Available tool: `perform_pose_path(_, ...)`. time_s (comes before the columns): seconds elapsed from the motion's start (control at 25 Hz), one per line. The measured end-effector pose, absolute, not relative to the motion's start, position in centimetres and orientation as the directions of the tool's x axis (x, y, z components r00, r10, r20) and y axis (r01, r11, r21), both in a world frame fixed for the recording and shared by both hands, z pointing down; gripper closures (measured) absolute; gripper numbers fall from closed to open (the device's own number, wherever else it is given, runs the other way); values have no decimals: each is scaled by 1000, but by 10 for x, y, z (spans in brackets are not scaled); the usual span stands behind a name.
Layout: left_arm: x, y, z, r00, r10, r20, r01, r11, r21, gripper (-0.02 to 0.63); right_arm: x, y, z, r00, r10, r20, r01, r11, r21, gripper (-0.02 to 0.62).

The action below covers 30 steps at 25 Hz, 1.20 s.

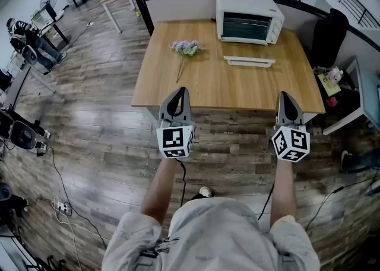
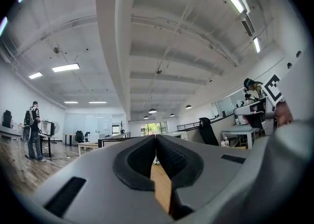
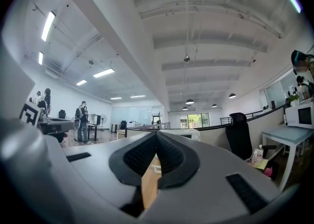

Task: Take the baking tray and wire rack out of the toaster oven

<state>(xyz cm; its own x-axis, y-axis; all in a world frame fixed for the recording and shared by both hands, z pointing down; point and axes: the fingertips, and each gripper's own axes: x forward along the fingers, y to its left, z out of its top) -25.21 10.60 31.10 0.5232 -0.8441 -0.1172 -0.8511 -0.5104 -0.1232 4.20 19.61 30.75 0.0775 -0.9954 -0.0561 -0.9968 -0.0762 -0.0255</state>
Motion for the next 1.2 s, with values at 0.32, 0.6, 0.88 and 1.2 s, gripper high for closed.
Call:
perform_pose_path(0.32, -259, 83, 323, 539, -837, -90, -839, -525, -145, 591, 27, 174, 317, 84, -996, -32, -996, -85, 2, 572)
perform_pose_path(0.6, -258, 67, 329, 544, -835, -79, -836, -532, -133, 591, 22, 155, 324, 78, -997, -15, -996, -79, 29, 571)
perform_pose_path(0.88, -243, 39, 338, 538, -841, -57, -839, -527, -133, 590, 41, 119, 339, 73, -997, 5, -997, -73, -4, 449)
perform_pose_path(1.2, -204, -12, 341, 529, -848, -31, -842, -520, -145, 589, 84, 65, 348, 74, -997, 15, -997, -74, -21, 241)
